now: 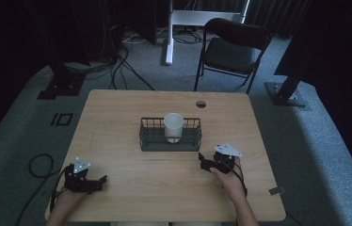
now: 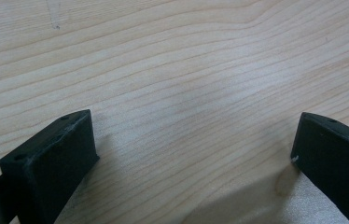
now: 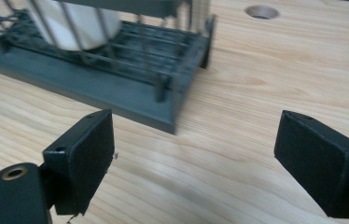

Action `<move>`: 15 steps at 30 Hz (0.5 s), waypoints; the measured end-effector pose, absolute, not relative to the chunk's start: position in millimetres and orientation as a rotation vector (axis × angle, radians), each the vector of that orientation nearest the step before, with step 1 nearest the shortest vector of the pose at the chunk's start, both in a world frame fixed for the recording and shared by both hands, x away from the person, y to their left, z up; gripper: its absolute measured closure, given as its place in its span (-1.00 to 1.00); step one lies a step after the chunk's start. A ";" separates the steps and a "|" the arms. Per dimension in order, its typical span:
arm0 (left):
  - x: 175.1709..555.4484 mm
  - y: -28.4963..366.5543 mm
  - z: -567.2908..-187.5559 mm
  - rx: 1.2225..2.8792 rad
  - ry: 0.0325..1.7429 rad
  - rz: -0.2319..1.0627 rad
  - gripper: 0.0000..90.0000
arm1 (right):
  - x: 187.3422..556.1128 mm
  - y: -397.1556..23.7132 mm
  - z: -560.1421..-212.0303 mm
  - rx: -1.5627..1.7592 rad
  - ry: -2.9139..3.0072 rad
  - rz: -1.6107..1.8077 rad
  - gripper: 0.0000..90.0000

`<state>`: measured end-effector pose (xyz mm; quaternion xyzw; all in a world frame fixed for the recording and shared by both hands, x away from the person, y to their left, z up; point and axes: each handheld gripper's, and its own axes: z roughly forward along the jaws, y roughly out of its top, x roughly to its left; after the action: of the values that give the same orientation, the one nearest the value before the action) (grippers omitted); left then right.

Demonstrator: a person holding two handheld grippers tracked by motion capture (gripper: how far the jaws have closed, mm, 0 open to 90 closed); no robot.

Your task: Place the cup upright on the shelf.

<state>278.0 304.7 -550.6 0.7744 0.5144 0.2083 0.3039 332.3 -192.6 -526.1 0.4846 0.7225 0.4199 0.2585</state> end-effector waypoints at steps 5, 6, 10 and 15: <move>278.0 304.7 -550.6 2.051 1.363 0.552 -1.00 | 332.4 -203.1 -529.2 1.334 1.949 1.110 -0.74; 278.0 304.7 -550.6 2.051 1.363 0.552 -1.00 | 332.6 -209.6 -529.4 1.356 1.922 1.108 -0.74; 278.0 304.7 -550.6 2.051 1.363 0.552 -1.00 | 333.3 -220.1 -532.3 1.376 1.911 1.082 -0.74; 278.0 304.7 -550.6 2.052 1.363 0.552 -1.00 | 334.4 -227.5 -535.8 1.400 1.907 1.058 -0.74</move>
<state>278.0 304.7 -550.6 0.7744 0.5144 0.2083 0.3039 334.4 -227.5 -535.8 0.5198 0.7083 0.3929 0.2715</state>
